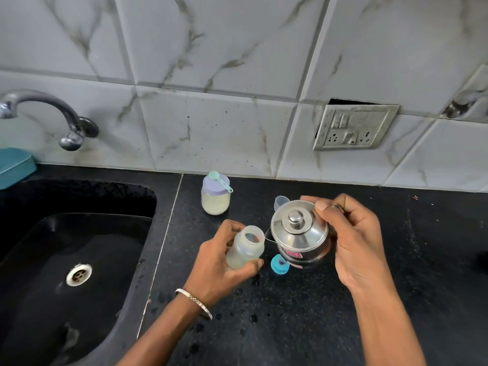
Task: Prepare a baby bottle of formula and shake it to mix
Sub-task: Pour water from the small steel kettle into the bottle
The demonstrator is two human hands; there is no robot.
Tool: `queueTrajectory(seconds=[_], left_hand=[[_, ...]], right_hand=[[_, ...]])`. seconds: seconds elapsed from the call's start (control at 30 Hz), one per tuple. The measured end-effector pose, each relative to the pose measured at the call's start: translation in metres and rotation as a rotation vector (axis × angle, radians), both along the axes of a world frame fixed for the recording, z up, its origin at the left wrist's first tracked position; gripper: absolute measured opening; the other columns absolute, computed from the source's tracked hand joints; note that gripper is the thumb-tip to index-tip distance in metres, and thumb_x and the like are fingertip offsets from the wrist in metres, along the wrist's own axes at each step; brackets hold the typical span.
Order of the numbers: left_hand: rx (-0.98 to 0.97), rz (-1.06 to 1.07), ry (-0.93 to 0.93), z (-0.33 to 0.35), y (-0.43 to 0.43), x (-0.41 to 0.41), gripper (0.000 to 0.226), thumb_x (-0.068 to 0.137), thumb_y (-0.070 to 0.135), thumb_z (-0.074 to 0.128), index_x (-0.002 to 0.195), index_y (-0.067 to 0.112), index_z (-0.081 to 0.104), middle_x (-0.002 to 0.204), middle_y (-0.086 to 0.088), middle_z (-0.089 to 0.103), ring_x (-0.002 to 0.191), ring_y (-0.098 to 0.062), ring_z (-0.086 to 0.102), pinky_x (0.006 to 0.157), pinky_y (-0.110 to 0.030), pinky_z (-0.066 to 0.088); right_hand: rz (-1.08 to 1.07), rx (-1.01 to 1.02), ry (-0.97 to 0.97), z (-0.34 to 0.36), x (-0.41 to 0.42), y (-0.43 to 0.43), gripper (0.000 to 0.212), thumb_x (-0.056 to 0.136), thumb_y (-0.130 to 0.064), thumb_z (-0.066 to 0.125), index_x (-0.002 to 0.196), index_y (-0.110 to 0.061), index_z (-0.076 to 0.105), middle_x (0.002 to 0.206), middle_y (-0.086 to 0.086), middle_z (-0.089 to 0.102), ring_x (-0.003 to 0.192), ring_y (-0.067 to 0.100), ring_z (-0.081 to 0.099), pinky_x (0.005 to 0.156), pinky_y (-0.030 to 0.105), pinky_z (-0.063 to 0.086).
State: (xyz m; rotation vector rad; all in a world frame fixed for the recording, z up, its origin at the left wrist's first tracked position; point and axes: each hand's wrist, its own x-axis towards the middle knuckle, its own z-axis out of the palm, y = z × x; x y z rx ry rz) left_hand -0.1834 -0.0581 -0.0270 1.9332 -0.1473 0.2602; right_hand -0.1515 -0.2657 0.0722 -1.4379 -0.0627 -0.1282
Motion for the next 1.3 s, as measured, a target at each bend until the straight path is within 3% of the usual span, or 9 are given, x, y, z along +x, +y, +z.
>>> queueTrajectory(seconds=[0.1, 0.23, 0.43, 0.6, 0.7, 0.87, 1.0, 1.2, 1.3], left_hand=[[0.002, -0.016, 0.004, 0.0, 0.001, -0.008, 0.05, 0.071, 0.031, 0.086, 0.11, 0.028, 0.054, 0.099, 0.012, 0.071, 0.089, -0.012, 0.068, 0.073, -0.018, 0.051], [0.005, -0.036, 0.014, 0.001, 0.002, -0.015, 0.052, 0.071, 0.04, 0.083, 0.112, 0.03, 0.053, 0.103, 0.013, 0.07, 0.093, -0.01, 0.067, 0.076, -0.015, 0.049], [0.0, -0.027, 0.012, 0.003, 0.004, -0.019, 0.051, 0.073, 0.036, 0.085, 0.112, 0.028, 0.053, 0.102, 0.011, 0.071, 0.092, -0.01, 0.067, 0.075, -0.017, 0.05], [-0.002, -0.02, 0.009, 0.002, 0.004, -0.018, 0.052, 0.072, 0.038, 0.085, 0.111, 0.029, 0.053, 0.103, 0.011, 0.071, 0.092, -0.01, 0.067, 0.075, -0.018, 0.051], [-0.007, -0.022, 0.014, 0.001, 0.003, -0.017, 0.052, 0.072, 0.039, 0.085, 0.111, 0.03, 0.053, 0.103, 0.011, 0.071, 0.091, -0.011, 0.067, 0.076, -0.021, 0.053], [-0.019, -0.029, 0.023, 0.0, 0.0, -0.015, 0.052, 0.071, 0.038, 0.086, 0.111, 0.03, 0.053, 0.102, 0.011, 0.071, 0.091, -0.011, 0.068, 0.076, -0.023, 0.055], [-0.011, -0.027, 0.021, -0.002, 0.0, -0.013, 0.052, 0.072, 0.039, 0.086, 0.111, 0.03, 0.053, 0.103, 0.012, 0.071, 0.094, -0.01, 0.068, 0.076, -0.021, 0.054], [-0.002, -0.006, 0.031, -0.003, 0.002, -0.012, 0.054, 0.073, 0.036, 0.088, 0.113, 0.031, 0.053, 0.104, 0.013, 0.071, 0.096, -0.008, 0.067, 0.077, -0.015, 0.052], [-0.002, -0.007, 0.034, -0.004, 0.003, -0.012, 0.054, 0.073, 0.037, 0.088, 0.114, 0.03, 0.053, 0.105, 0.013, 0.071, 0.097, -0.008, 0.067, 0.078, -0.019, 0.054]], right_hand=[[-0.01, -0.058, -0.006, -0.001, -0.004, 0.007, 0.023, 0.095, 0.007, 0.059, 0.075, -0.001, 0.051, 0.097, 0.01, 0.081, 0.097, 0.022, 0.077, 0.079, 0.024, 0.058], [-0.022, -0.151, -0.003, 0.0, -0.005, 0.01, 0.024, 0.094, 0.003, 0.063, 0.074, -0.007, 0.055, 0.1, 0.007, 0.081, 0.102, 0.021, 0.076, 0.089, 0.037, 0.057], [0.002, -0.25, -0.036, 0.007, -0.002, 0.016, 0.02, 0.093, 0.0, 0.066, 0.077, -0.011, 0.061, 0.101, 0.002, 0.082, 0.103, 0.018, 0.076, 0.095, 0.044, 0.057], [0.011, -0.312, -0.054, 0.011, 0.0, 0.017, 0.021, 0.092, -0.002, 0.067, 0.077, -0.015, 0.065, 0.101, -0.001, 0.082, 0.101, 0.018, 0.075, 0.086, 0.038, 0.059], [0.02, -0.372, -0.086, 0.013, 0.003, 0.015, 0.011, 0.093, -0.004, 0.068, 0.082, -0.009, 0.068, 0.102, -0.003, 0.082, 0.1, 0.017, 0.076, 0.082, 0.035, 0.061], [0.034, -0.373, -0.095, 0.018, 0.005, 0.013, 0.006, 0.093, -0.004, 0.068, 0.087, -0.003, 0.069, 0.102, -0.002, 0.081, 0.097, 0.016, 0.076, 0.065, 0.017, 0.058], [0.04, -0.345, -0.096, 0.021, 0.006, 0.013, 0.015, 0.093, -0.003, 0.069, 0.079, -0.007, 0.065, 0.102, 0.0, 0.081, 0.097, 0.02, 0.076, 0.062, 0.018, 0.058], [0.031, -0.357, -0.093, 0.024, 0.008, 0.011, 0.011, 0.093, -0.005, 0.069, 0.083, -0.001, 0.065, 0.101, -0.001, 0.082, 0.1, 0.024, 0.076, 0.063, 0.022, 0.059], [0.042, -0.35, -0.101, 0.027, 0.006, 0.012, 0.017, 0.093, -0.004, 0.069, 0.078, -0.011, 0.066, 0.102, -0.001, 0.081, 0.099, 0.024, 0.076, 0.063, 0.021, 0.059]])
